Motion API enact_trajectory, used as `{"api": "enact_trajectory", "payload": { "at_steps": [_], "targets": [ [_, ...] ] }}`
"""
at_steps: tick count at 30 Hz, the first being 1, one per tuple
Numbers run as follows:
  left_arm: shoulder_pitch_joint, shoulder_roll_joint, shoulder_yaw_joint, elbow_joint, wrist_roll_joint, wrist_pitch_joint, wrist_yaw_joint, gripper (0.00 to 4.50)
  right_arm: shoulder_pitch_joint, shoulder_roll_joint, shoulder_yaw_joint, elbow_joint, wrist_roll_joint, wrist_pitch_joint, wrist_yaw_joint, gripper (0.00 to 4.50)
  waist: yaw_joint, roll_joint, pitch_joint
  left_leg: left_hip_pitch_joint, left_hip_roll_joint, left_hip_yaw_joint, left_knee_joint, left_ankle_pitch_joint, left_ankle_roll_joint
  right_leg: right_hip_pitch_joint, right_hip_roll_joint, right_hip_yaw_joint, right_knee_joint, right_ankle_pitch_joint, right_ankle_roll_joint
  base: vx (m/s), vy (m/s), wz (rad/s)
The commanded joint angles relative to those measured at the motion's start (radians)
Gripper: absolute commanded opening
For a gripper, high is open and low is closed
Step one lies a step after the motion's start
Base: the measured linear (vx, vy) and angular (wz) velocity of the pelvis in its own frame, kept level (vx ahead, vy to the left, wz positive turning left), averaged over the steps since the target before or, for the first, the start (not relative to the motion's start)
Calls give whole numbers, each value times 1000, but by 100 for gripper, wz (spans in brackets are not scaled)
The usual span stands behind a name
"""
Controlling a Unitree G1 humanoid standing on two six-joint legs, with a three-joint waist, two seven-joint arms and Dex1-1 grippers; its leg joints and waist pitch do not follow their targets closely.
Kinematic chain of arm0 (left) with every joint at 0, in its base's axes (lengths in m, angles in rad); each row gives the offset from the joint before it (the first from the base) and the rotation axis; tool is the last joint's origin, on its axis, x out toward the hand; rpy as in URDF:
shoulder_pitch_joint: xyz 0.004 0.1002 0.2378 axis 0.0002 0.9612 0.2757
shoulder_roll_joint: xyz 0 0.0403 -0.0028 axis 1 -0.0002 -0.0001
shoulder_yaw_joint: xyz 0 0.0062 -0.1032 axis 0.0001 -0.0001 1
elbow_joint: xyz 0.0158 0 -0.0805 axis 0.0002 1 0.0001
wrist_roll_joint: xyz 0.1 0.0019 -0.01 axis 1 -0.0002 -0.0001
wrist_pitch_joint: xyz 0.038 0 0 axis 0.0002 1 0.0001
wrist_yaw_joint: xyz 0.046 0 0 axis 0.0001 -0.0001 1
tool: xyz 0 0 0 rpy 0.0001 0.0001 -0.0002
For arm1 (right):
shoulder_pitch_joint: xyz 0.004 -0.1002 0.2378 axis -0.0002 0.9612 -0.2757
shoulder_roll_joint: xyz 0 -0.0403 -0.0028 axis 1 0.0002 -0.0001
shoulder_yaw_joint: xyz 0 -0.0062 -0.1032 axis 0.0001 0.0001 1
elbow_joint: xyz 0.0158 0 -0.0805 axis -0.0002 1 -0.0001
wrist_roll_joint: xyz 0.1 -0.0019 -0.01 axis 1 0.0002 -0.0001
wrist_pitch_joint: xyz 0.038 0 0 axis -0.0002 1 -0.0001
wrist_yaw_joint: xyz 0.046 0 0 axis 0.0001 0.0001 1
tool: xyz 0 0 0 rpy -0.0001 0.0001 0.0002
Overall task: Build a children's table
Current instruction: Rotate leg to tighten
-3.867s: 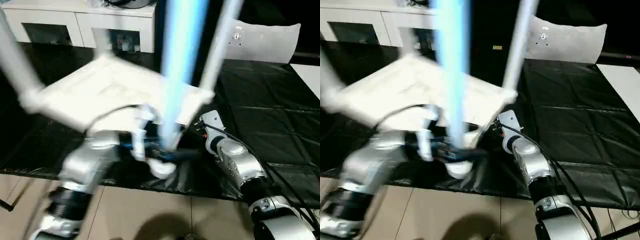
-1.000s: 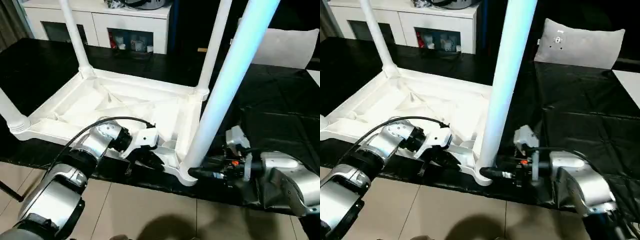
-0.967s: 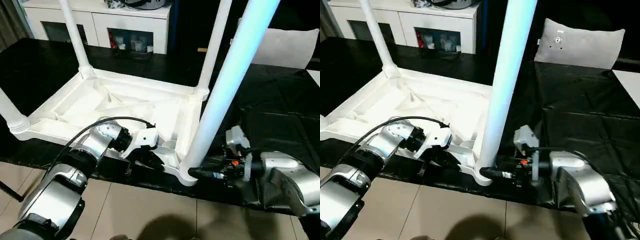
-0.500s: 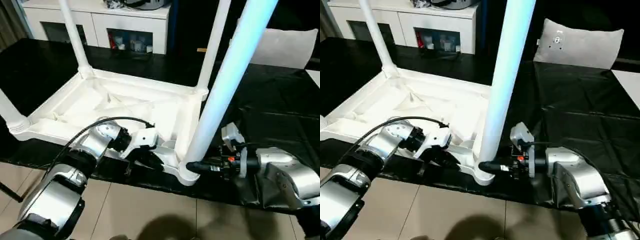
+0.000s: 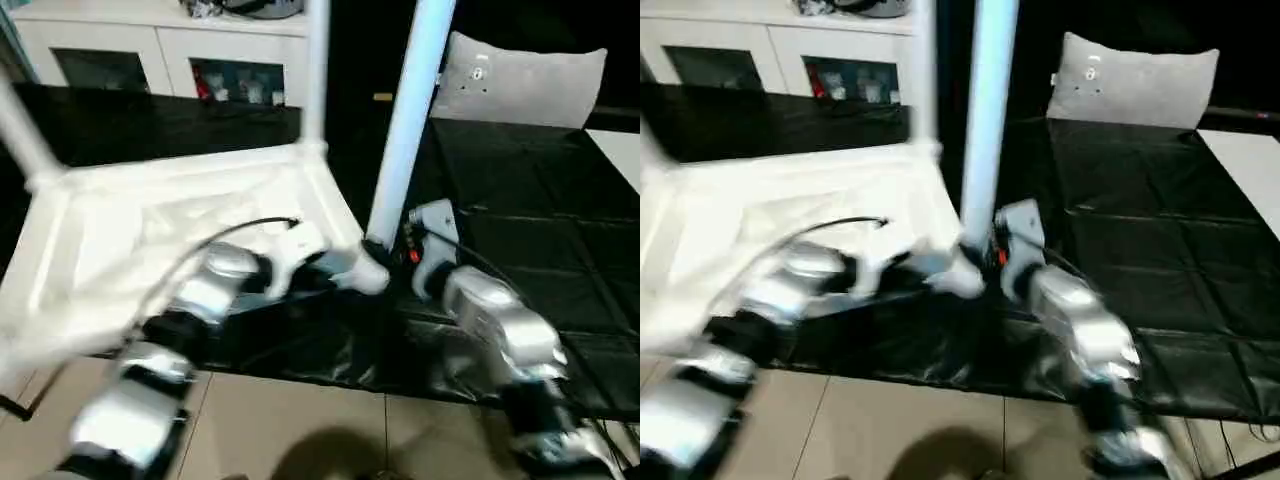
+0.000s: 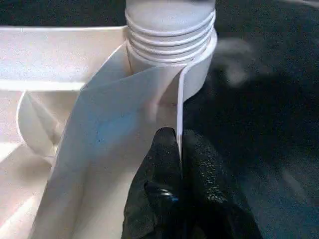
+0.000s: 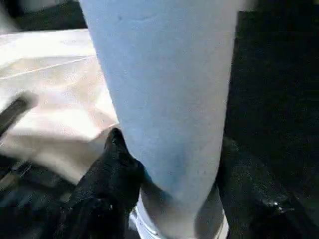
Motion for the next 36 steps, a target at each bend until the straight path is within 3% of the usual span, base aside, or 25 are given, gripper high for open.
{"api": "enact_trajectory", "payload": {
  "at_steps": [1,3,5,6,10,16,21,26,36],
  "targets": [
    [-19,-73,19,4,-18,-6,126,0,4,42,59,28,-12,20,-23,234,7,-9,-66,1,27,-7,-68,-157,21,53,-78,47,-81,-322,-162,0,0,0],
    [-23,-79,12,5,-8,-14,139,0,6,46,52,26,-11,9,-26,254,14,-11,-65,-2,24,-6,-68,-152,34,55,-78,48,-84,-327,-148,0,0,0],
    [-20,-75,4,-12,11,-13,143,0,11,50,30,20,-4,-4,-26,283,19,-2,-66,-2,25,-7,-70,-153,35,54,-79,48,-85,-336,-135,0,0,0],
    [-20,-75,4,-12,11,-13,143,0,11,50,30,20,-4,-4,-26,294,18,-4,-65,-1,26,-7,-71,-159,36,53,-78,48,-88,-340,-132,0,0,0],
    [-9,-30,-7,-23,33,-42,95,0,32,3,5,-4,10,-37,34,320,19,-4,-68,-2,28,-9,-72,-159,39,57,-77,48,-81,-286,-143,0,0,0],
    [5,58,-40,-14,37,-135,-64,0,75,-155,-5,-35,45,-83,248,367,24,-3,-70,-10,26,-8,-68,-144,62,66,-79,46,-81,-269,-143,0,0,0],
    [10,117,-83,-10,36,-205,-239,0,101,-292,4,-54,77,-139,486,419,26,0,-68,-6,30,-6,-65,-145,75,60,-78,46,-79,-251,-173,0,0,0],
    [-1,162,-128,5,32,-302,-403,0,119,-389,40,-78,136,-176,721,419,43,-1,-70,-2,36,-5,-65,-155,87,61,-80,45,-76,-246,-185,0,0,0],
    [-7,174,-182,-26,21,-387,-590,0,84,-421,112,-57,180,-141,938,330,77,-4,-68,2,42,-4,-68,-168,68,55,-84,44,-74,-290,-182,0,0,0]
  ]
}}
